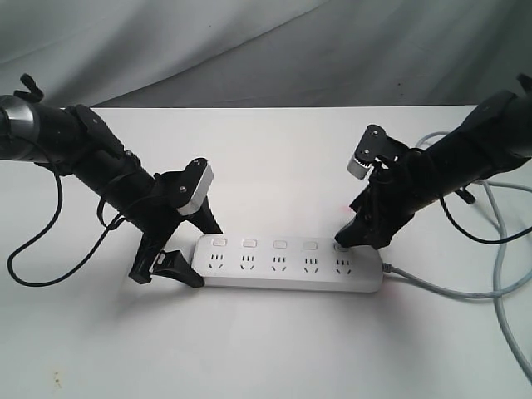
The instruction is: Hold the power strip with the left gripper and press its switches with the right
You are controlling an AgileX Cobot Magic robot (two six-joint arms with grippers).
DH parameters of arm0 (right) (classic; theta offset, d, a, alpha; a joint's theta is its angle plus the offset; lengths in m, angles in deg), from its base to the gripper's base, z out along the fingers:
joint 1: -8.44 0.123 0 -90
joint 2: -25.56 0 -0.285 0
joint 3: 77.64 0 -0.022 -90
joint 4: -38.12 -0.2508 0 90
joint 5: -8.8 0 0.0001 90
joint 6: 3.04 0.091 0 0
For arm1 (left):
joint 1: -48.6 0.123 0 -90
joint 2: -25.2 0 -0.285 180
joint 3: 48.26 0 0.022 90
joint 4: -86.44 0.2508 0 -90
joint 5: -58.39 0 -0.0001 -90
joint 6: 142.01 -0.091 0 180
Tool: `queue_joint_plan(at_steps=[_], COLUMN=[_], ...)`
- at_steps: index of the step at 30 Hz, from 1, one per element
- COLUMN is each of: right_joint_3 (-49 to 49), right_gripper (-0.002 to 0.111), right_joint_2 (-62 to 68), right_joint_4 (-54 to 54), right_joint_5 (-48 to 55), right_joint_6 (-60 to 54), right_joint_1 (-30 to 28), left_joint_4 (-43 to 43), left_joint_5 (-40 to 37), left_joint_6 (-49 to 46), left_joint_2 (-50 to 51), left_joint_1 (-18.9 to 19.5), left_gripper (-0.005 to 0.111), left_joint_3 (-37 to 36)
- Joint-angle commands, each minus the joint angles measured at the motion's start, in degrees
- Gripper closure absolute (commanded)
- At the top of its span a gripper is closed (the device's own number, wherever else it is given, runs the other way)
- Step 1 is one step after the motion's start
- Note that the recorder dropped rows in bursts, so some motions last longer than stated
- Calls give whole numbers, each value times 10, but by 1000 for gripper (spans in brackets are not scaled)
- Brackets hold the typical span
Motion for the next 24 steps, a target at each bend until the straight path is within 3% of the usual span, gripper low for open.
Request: queue_joint_plan(at_steps=[1,9,18,24], right_joint_3=[10,10,10,10], right_gripper=[41,41,41,43], right_joint_2=[-14,-160,-337,-486], right_joint_4=[-45,-128,-129,-129], right_joint_5=[-15,-59,-201,-209], right_joint_6=[-61,-63,67,146], right_joint_1=[-4,-4,-4,-4], left_joint_4=[-10,-10,-10,-10], left_joint_5=[-5,-5,-5,-5], left_joint_6=[-2,-2,-2,-2], left_joint_2=[-3,-3,-3,-3], left_joint_1=[-2,-2,-2,-2], left_gripper=[84,84,84,84], left_joint_3=[3,3,3,3])
